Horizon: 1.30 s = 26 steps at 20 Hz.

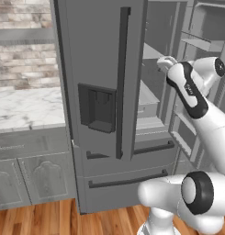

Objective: Take the lemon wedge from the fridge and place it on the plate with fish on the dining counter.

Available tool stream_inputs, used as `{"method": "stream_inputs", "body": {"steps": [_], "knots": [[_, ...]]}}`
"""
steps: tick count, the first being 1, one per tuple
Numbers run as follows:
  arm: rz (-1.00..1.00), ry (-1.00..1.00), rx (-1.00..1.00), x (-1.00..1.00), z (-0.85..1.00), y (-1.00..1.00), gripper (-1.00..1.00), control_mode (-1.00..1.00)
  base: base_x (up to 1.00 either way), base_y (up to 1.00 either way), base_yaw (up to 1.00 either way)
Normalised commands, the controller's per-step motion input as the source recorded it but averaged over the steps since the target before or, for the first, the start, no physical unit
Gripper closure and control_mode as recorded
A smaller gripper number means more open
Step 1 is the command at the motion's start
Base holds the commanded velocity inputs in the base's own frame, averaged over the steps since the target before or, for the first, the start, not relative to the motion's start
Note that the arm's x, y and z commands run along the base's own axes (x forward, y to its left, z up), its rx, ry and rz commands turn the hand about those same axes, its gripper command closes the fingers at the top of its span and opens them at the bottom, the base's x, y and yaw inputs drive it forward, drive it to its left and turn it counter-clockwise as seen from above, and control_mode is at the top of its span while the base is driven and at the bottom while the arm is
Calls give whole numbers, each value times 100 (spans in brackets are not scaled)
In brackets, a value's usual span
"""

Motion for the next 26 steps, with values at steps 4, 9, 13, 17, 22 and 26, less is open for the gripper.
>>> {"method": "stream_inputs", "body": {"steps": [4,9,13,17,22,26], "knots": [[0,0,0,58,-10,-23,-100,-100,0,0,0],[0,0,0,73,-12,-3,-100,-100,0,0,0],[0,0,0,38,-1,3,-100,-100,0,0,0],[0,0,0,34,-1,27,-100,-100,0,0,0],[2,2,0,21,0,58,-100,-100,0,0,0],[9,4,0,13,0,48,-100,-100,0,0,0]]}}
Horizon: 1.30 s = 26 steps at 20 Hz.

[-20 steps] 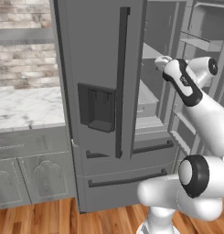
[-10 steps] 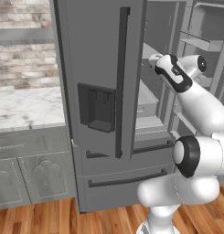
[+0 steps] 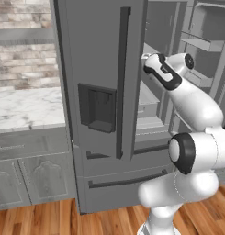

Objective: Take the lemon wedge from the fridge and place it on the plate with fish on the dining counter.

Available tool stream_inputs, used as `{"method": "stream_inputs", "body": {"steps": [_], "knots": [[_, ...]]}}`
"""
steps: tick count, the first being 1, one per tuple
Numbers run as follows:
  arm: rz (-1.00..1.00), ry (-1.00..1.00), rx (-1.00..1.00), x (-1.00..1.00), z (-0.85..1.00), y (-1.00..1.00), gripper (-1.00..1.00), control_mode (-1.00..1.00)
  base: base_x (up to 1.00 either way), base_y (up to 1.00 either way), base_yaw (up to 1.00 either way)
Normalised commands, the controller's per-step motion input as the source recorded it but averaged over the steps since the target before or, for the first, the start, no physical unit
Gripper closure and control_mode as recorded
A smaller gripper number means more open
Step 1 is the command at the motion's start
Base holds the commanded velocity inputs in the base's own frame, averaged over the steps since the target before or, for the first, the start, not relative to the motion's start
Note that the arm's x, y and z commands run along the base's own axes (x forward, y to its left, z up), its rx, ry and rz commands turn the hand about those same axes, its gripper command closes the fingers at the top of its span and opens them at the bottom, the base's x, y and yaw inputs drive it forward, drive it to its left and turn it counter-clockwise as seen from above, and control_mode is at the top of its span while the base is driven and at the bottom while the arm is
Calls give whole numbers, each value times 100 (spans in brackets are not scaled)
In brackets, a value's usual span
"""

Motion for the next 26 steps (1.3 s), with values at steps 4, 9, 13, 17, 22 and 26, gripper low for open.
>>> {"method": "stream_inputs", "body": {"steps": [4,9,13,17,22,26], "knots": [[13,7,0,19,0,49,-100,-100,0,0,0],[31,10,1,-6,0,72,-100,-100,0,0,0],[45,3,0,-65,0,100,-100,-100,0,0,0],[40,1,0,-51,0,100,-100,-100,0,0,0],[28,0,0,-14,0,100,-100,-100,0,0,0],[22,-1,-1,-47,0,100,-100,-100,0,0,0]]}}
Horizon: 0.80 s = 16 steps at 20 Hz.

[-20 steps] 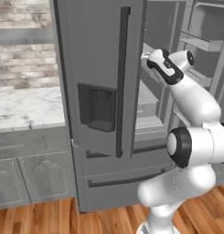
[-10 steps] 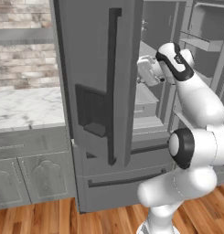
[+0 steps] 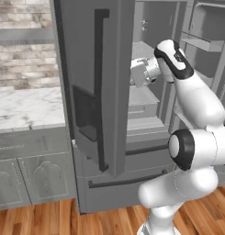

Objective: Take the lemon wedge from the fridge and place it on the plate with fish on the dining counter.

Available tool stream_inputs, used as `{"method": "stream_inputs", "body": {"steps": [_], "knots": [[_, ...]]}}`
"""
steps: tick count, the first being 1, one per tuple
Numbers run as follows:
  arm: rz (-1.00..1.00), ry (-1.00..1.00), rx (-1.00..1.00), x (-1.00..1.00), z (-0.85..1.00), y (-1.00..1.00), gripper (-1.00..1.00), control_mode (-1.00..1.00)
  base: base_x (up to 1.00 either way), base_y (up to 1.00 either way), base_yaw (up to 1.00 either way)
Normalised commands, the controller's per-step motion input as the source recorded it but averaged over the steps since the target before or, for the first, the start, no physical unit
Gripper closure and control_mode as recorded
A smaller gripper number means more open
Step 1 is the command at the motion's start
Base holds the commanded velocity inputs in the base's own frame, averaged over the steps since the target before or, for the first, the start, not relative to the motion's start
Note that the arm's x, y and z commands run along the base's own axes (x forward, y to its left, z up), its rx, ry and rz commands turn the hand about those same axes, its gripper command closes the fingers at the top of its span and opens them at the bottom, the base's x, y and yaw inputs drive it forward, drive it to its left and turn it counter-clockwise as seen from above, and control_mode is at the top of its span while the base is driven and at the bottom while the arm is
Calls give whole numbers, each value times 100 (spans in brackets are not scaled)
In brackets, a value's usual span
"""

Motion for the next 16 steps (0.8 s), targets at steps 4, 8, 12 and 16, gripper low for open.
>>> {"method": "stream_inputs", "body": {"steps": [4,8,12,16], "knots": [[16,-9,-4,-68,-5,100,-100,-100,0,0,0],[9,-14,-3,-52,-13,100,-100,-100,0,0,0],[2,-4,0,8,-28,100,-100,-100,0,0,0],[0,0,2,54,-48,100,-100,-100,0,0,0]]}}
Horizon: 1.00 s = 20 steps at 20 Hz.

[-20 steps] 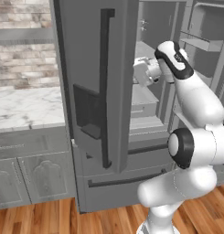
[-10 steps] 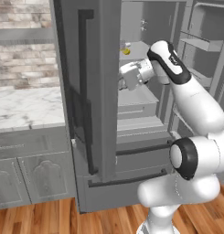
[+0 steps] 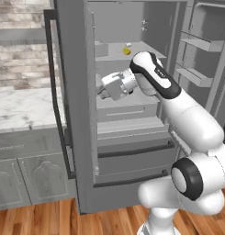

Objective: Take the lemon wedge from the fridge and place it on the plate with fish on the dining counter.

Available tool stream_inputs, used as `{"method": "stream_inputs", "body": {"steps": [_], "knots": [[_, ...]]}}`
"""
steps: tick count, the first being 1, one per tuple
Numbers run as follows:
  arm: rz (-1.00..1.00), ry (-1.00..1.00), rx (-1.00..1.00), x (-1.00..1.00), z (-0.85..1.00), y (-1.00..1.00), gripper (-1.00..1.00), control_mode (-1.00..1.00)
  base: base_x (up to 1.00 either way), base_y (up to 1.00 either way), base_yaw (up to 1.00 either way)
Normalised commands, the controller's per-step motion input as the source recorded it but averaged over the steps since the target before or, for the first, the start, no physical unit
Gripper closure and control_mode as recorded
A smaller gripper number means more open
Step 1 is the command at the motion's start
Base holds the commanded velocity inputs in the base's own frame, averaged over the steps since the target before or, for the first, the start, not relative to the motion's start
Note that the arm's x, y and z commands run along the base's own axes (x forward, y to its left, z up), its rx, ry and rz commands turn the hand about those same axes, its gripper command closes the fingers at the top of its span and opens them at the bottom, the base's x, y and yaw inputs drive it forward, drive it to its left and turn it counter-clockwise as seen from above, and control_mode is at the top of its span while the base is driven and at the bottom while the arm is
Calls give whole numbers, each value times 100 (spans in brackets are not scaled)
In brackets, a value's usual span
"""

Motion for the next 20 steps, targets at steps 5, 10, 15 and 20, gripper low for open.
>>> {"method": "stream_inputs", "body": {"steps": [5,10,15,20], "knots": [[0,3,-2,13,-14,42,-100,-100,0,0,0],[-9,1,-36,45,-91,86,-100,-100,0,0,0],[-17,9,-34,73,-65,90,-100,-100,0,0,0],[-4,-12,0,-83,73,-74,-100,-100,0,0,0]]}}
